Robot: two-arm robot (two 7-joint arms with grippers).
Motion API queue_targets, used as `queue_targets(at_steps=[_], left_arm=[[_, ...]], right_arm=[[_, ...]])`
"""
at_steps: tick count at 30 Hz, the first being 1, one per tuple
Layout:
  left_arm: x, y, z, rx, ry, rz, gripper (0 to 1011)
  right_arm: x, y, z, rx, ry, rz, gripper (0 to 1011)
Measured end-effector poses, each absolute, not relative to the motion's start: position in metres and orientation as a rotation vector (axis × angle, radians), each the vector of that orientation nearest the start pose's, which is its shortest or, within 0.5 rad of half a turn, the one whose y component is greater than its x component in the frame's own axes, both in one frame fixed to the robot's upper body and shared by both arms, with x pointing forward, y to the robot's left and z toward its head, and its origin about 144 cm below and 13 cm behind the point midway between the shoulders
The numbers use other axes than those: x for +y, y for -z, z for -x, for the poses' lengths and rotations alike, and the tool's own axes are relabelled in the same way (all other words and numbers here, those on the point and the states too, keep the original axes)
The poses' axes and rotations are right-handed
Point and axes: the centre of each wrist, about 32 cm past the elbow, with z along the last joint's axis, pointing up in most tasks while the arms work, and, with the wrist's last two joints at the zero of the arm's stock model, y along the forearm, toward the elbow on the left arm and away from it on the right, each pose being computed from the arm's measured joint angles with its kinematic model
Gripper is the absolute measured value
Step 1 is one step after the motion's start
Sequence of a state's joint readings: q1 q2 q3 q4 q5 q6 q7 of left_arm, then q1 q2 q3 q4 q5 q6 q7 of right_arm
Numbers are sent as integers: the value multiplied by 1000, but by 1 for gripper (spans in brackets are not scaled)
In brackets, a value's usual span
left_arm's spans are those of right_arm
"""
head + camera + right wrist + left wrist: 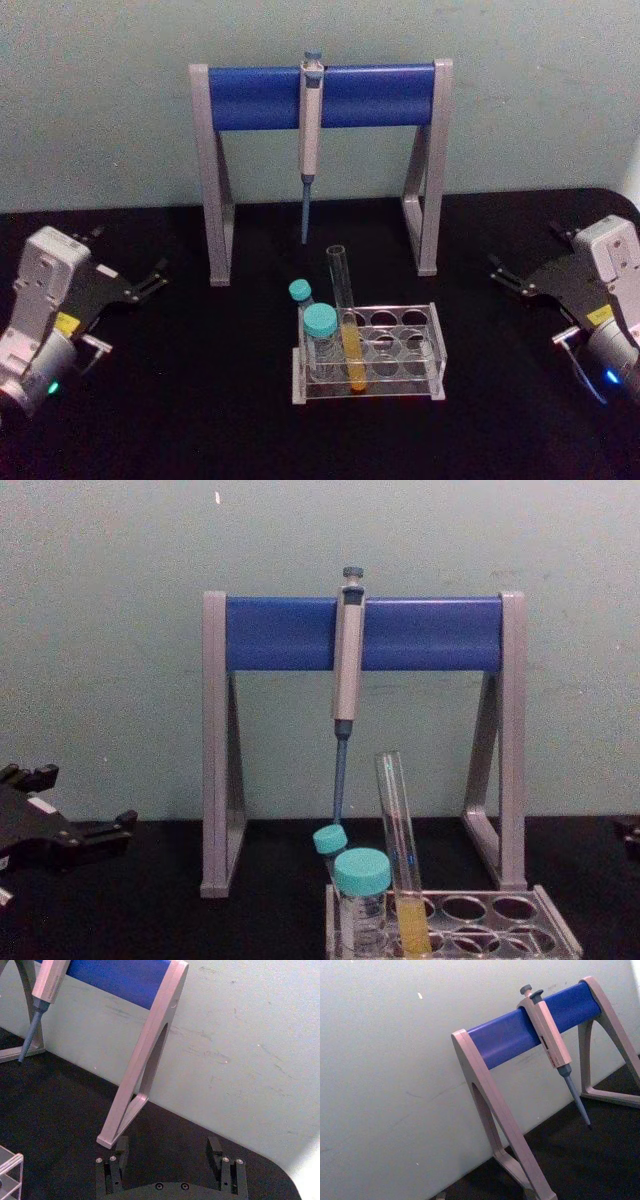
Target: Pick up the test tube from the test tube rack, shake it, then place it back into the test tube rack.
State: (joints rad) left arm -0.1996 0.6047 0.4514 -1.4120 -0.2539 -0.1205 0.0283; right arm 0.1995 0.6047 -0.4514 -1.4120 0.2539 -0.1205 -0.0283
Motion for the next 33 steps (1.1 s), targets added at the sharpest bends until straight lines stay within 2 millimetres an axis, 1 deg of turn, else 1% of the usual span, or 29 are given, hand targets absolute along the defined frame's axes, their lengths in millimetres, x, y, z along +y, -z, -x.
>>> queue_targets(at_steps=[33], left_arm=[[310, -1140, -489, -285, -1248, -304, 1001]], right_arm=[[-310, -1141, -487, -282, 1247, 298, 1000]])
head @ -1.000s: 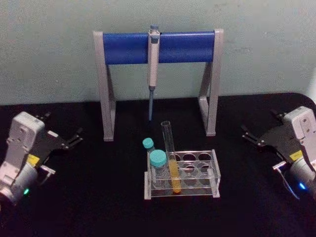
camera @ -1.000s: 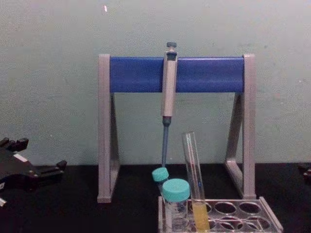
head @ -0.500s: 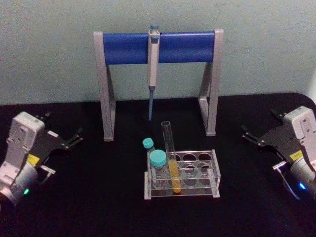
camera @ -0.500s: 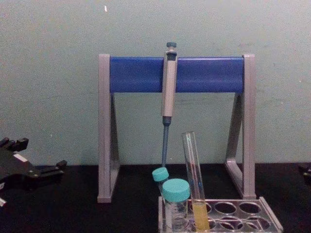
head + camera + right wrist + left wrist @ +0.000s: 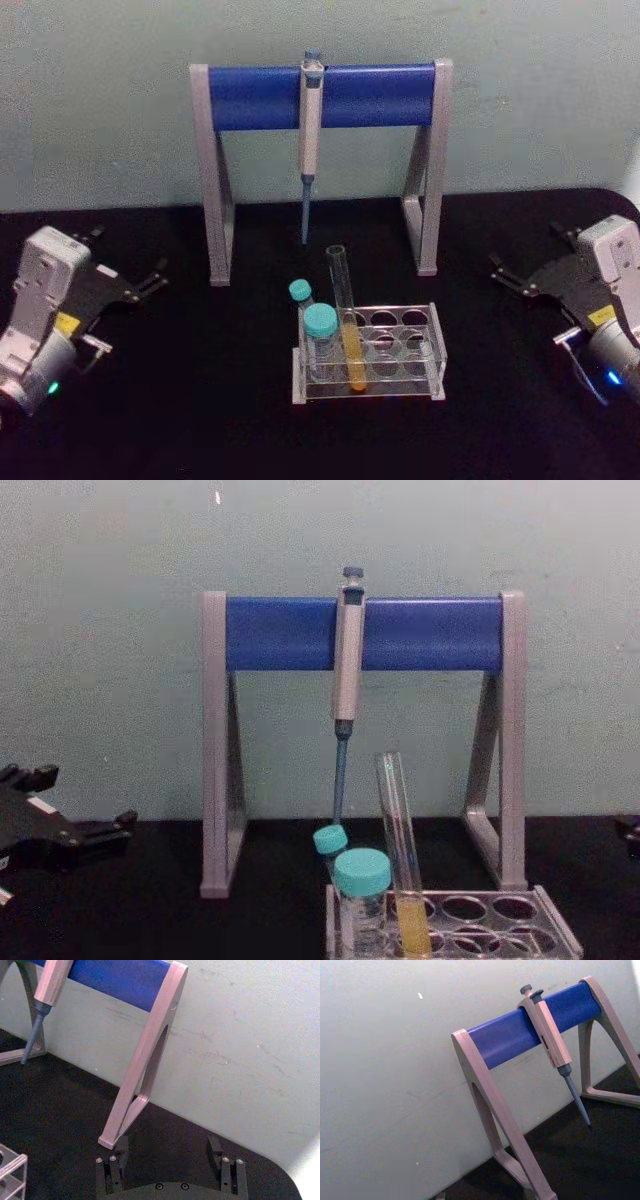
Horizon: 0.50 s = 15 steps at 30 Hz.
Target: Pick up the test tube from the test tube rack, shake it, then place it back into the test tube rack.
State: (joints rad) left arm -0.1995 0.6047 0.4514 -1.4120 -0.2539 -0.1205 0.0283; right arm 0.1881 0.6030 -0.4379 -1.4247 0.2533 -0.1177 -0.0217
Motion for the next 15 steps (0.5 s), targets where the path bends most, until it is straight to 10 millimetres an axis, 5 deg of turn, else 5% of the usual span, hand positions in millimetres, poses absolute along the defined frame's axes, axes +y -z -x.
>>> queue_targets(at_steps=[15], left_arm=[[310, -1140, -489, -285, -1248, -305, 1001]], right_arm=[[-312, -1150, -443, -150, 1140, 218, 1000]])
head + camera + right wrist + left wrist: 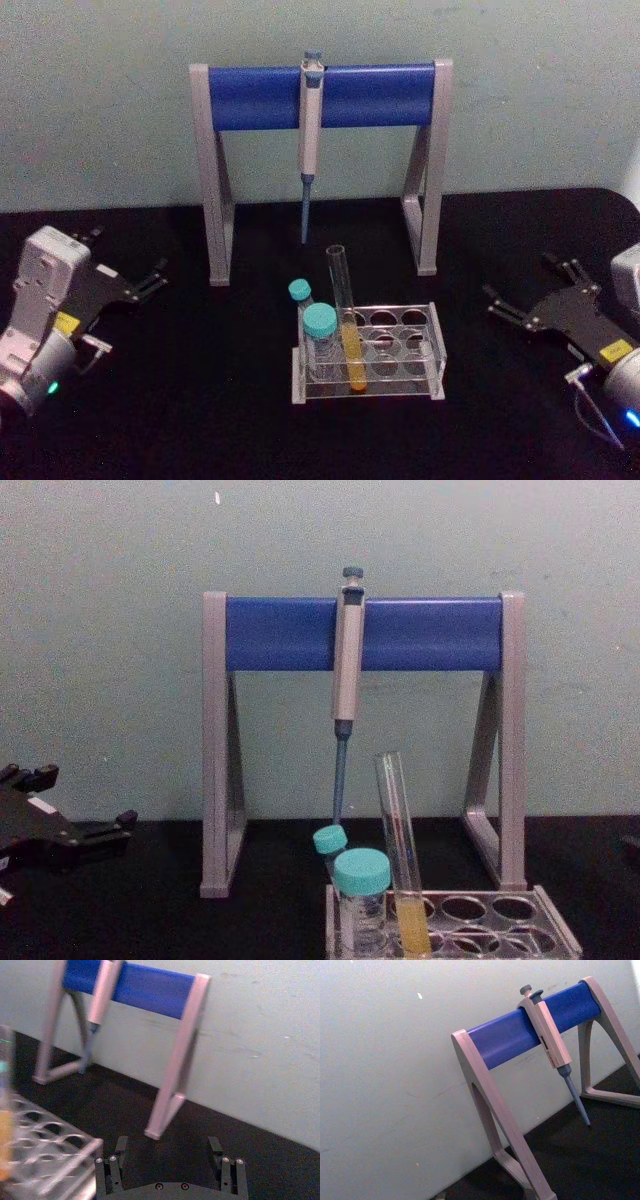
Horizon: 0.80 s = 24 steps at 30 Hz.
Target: Pick up the test tube from the test tube rack, shake it, then place it back into the test tube rack.
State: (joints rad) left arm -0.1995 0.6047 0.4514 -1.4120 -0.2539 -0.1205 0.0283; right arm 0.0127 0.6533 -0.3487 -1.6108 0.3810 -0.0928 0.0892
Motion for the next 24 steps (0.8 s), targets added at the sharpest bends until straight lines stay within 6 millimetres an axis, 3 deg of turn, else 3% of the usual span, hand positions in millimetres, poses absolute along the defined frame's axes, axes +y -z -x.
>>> queue_targets(at_steps=[5, 13, 24], left_arm=[[310, -1140, -489, -285, -1248, -305, 1001], [310, -1140, -489, -285, -1248, -305, 1002], [310, -1140, -489, -285, -1248, -304, 1001]], right_arm=[[-309, -1157, -426, -82, 1052, 174, 1000], [-296, -1167, -415, 3, 917, 122, 1000], [-267, -1177, -430, 40, 777, 87, 1000]])
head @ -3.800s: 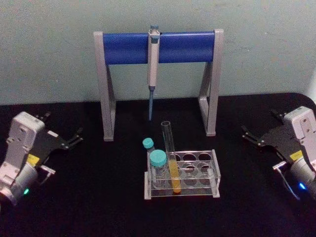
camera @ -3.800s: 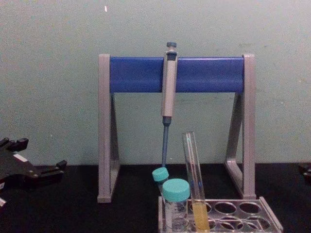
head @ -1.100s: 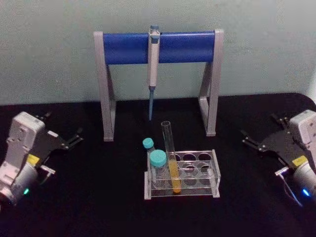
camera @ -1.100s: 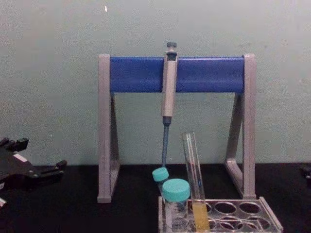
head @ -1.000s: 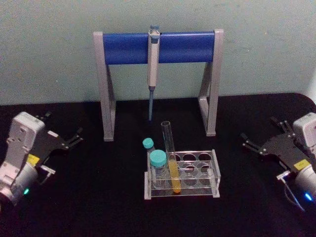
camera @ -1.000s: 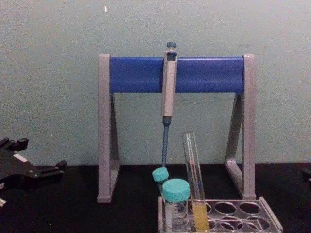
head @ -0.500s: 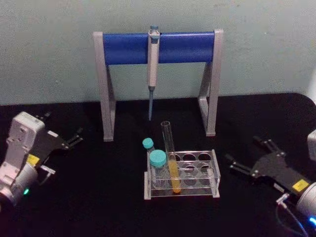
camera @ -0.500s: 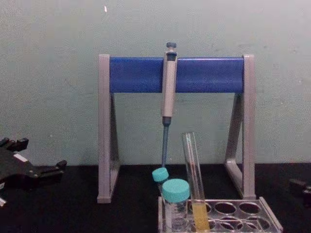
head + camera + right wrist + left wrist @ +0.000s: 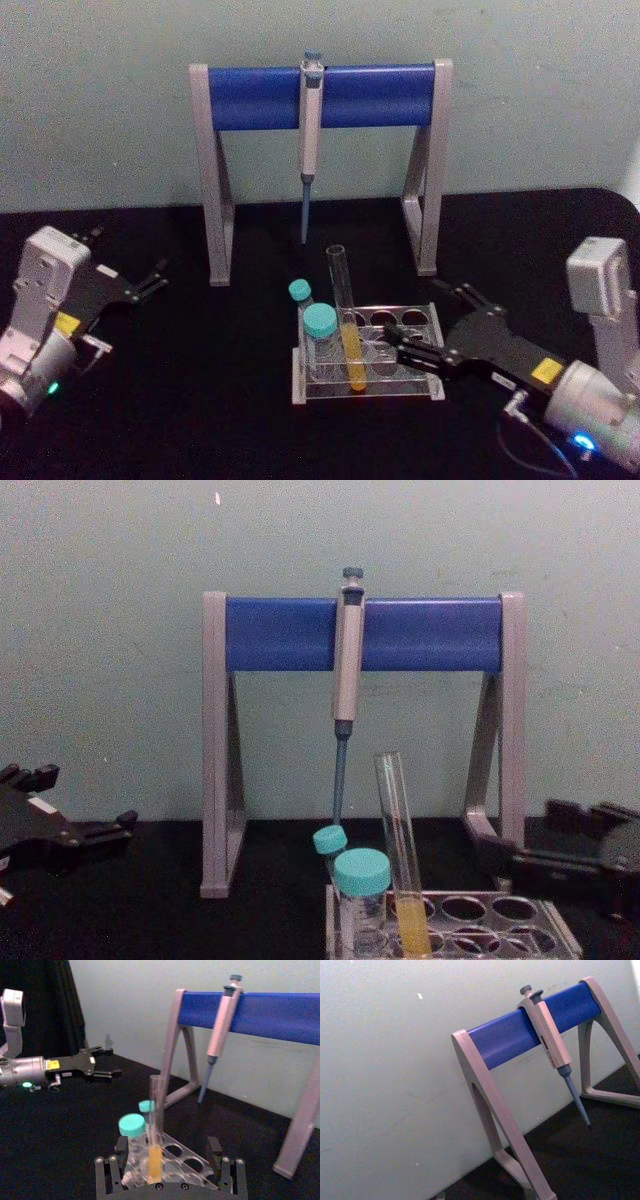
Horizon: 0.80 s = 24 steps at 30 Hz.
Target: Pick up the test tube from the test tube rack, shake it, then place it back into the test tube rack.
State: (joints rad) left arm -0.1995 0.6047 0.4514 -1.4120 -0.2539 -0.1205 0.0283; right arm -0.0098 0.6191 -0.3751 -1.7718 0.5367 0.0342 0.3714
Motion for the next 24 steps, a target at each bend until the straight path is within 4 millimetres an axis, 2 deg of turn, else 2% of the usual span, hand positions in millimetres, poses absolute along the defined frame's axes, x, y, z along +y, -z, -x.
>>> queue_targets(at_steps=[11, 24], left_arm=[[310, -1140, -489, -285, -1248, -304, 1001], [310, -1140, -489, -285, -1248, -304, 1001]], right_arm=[[-237, -1180, -461, 85, 733, 96, 1000], [-215, -1176, -485, 106, 734, 109, 1000]])
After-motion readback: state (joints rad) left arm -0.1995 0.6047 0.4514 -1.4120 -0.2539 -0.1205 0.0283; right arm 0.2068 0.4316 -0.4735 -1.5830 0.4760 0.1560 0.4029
